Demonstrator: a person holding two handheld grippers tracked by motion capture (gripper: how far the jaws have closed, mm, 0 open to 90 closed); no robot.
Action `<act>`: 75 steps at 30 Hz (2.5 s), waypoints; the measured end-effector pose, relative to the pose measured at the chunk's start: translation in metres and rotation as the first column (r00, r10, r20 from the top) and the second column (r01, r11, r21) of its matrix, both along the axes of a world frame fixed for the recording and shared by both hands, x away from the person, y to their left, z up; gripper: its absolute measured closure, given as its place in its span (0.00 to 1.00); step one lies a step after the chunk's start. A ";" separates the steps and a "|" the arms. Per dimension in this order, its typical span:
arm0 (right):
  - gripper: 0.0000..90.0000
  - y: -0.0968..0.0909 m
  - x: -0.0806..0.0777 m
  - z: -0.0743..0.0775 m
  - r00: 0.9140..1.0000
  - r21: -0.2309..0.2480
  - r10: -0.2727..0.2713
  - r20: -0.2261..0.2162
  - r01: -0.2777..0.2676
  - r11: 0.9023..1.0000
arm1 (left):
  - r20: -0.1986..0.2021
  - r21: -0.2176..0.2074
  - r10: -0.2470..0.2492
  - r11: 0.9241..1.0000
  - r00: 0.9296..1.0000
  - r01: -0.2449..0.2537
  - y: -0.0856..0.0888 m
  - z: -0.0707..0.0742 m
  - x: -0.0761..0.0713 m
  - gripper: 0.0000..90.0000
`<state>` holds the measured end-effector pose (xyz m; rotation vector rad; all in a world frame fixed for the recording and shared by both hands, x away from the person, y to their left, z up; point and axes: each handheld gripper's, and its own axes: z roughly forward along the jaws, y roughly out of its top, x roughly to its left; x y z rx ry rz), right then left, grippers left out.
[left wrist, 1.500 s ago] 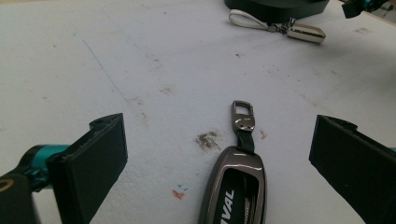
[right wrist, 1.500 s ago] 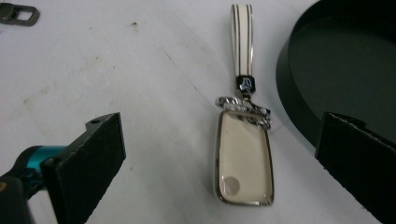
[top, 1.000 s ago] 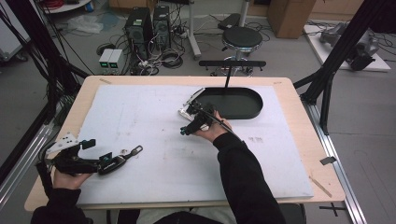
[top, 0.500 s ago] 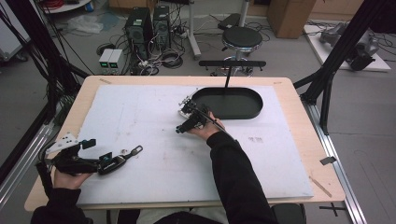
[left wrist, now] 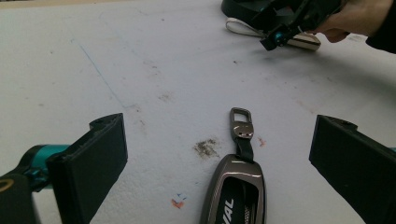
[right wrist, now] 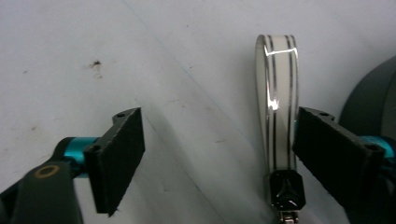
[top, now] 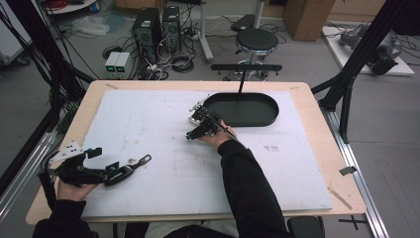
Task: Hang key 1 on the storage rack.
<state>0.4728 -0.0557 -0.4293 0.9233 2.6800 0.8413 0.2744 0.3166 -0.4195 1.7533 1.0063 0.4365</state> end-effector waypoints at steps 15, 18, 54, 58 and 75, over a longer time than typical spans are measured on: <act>0.45 0.000 0.008 -0.003 0.996 0.001 -0.088 -0.022 0.088 0.996 | 0.002 0.000 -0.002 1.000 1.000 0.002 0.000 0.000 0.000 0.05; 0.67 -0.007 0.012 0.000 0.991 0.007 -0.130 -0.023 0.130 0.991 | 0.002 -0.003 0.001 1.000 1.000 -0.001 0.001 0.000 0.000 0.05; 0.84 -0.055 -0.013 0.073 0.973 0.176 -0.186 0.134 0.162 0.971 | 0.015 -0.016 0.008 1.000 1.000 -0.008 0.003 0.000 0.000 0.05; 0.84 -0.069 -0.017 0.084 0.973 0.227 -0.195 0.123 0.164 0.960 | 0.016 -0.016 0.008 1.000 1.000 -0.008 0.002 0.000 0.000 0.05; 0.84 -0.110 -0.016 0.121 0.973 0.413 -0.213 0.089 0.159 0.897 | 0.016 -0.035 0.009 0.999 1.000 -0.009 0.004 0.000 0.000 0.05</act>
